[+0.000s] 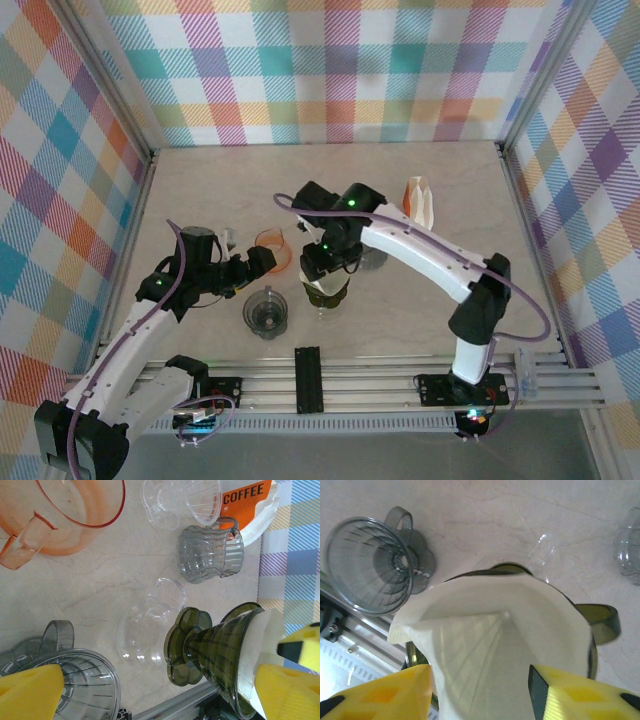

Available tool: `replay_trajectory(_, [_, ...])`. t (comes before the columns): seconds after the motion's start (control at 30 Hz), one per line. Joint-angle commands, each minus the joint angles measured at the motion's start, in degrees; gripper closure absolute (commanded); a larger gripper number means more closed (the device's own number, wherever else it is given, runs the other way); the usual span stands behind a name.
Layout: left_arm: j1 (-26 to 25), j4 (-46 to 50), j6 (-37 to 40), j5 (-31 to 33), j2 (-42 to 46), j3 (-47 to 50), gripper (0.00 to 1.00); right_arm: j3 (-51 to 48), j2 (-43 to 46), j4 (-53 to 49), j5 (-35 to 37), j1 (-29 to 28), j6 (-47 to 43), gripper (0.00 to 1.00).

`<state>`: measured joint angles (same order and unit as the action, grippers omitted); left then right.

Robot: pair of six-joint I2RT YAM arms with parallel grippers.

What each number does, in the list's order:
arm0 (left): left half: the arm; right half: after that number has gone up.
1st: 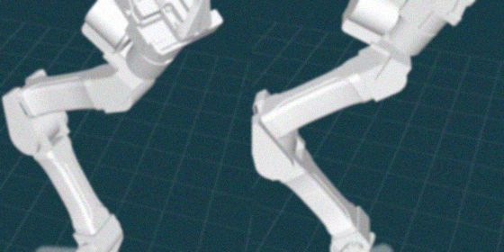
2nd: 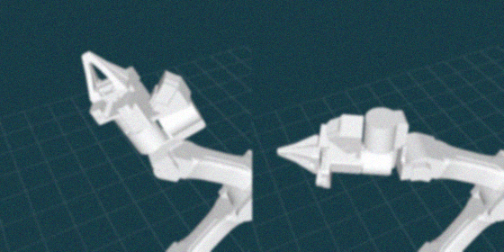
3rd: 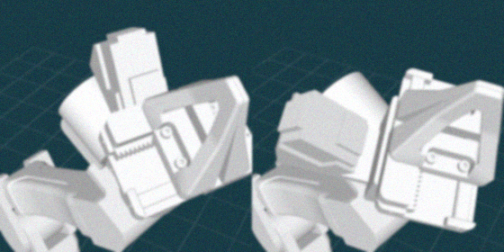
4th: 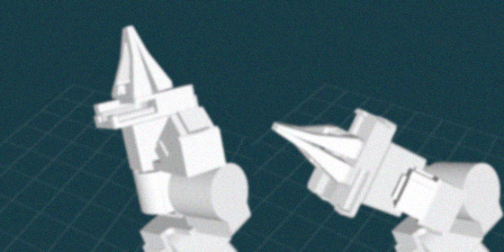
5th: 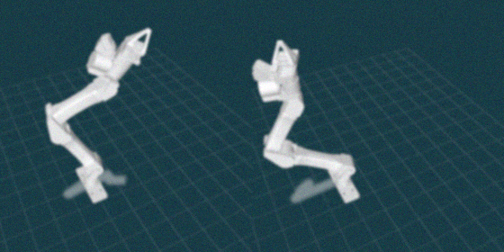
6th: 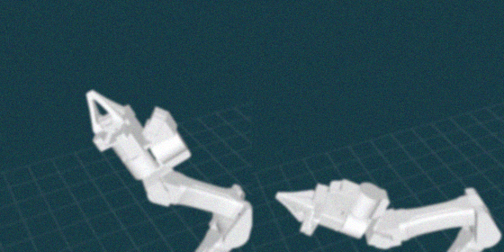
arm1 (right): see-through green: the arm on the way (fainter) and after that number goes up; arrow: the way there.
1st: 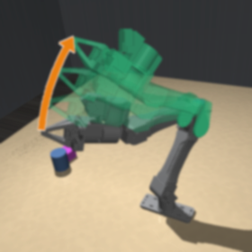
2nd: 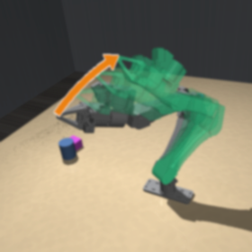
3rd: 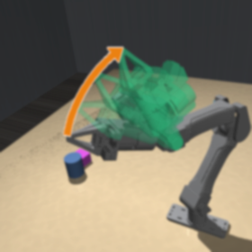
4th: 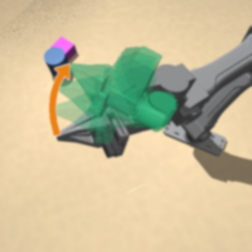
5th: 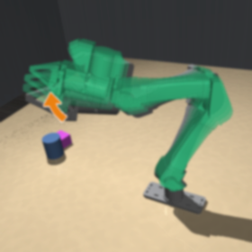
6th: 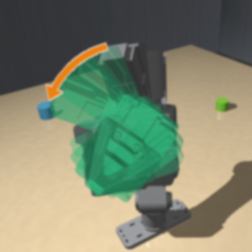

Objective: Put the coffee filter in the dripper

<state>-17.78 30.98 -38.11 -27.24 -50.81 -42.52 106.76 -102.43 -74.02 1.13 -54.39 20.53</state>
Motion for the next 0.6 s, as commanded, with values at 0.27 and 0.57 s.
replay_trajectory(0.27, [-10.8, 3.2, 1.8, 4.6, -5.4, -10.4, 0.2, -11.3, 15.1, 10.2, 7.4, -0.2, 2.2, 0.32])
replay_trajectory(0.57, [-23.7, 15.4, 8.5, 14.3, -18.6, -24.0, 0.12, -18.7, 21.9, 11.2, 13.2, 0.8, 2.6, 0.29])
